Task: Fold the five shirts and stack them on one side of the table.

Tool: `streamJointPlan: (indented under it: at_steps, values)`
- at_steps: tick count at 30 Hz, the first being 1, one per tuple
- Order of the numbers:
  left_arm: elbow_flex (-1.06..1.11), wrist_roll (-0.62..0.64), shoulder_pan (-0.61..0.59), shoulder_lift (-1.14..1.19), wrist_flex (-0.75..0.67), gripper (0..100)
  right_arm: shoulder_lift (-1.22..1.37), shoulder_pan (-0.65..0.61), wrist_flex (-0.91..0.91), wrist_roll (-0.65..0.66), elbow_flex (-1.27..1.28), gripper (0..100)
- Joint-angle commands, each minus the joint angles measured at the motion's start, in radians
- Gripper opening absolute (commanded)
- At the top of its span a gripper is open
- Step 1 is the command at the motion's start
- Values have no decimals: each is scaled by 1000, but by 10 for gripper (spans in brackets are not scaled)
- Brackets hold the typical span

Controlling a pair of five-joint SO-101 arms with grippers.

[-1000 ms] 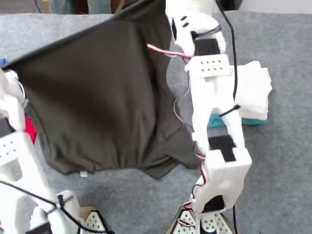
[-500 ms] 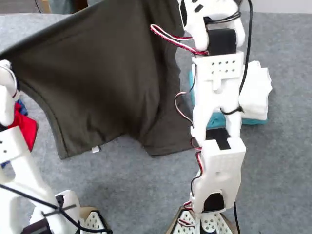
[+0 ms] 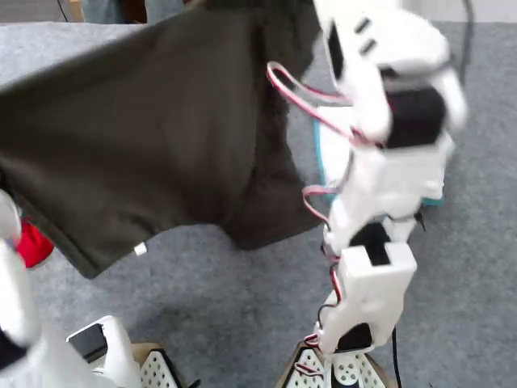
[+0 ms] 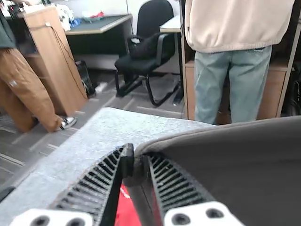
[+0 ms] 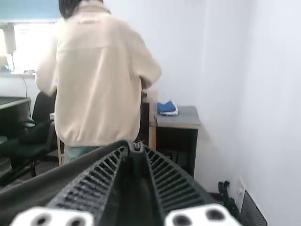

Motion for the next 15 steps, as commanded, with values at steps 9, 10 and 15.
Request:
streamJointPlan:
  at_steps: [9,10,15]
  values:
    - [-463,-17,-18,-43,339,29,-364,5,186,2,-53,14]
    - [-501,-18,-18,-43,365,29,-381,5,186,2,-53,14]
    - [-591,-23,-18,-44,448,29,-426,5,186,2,-51,14]
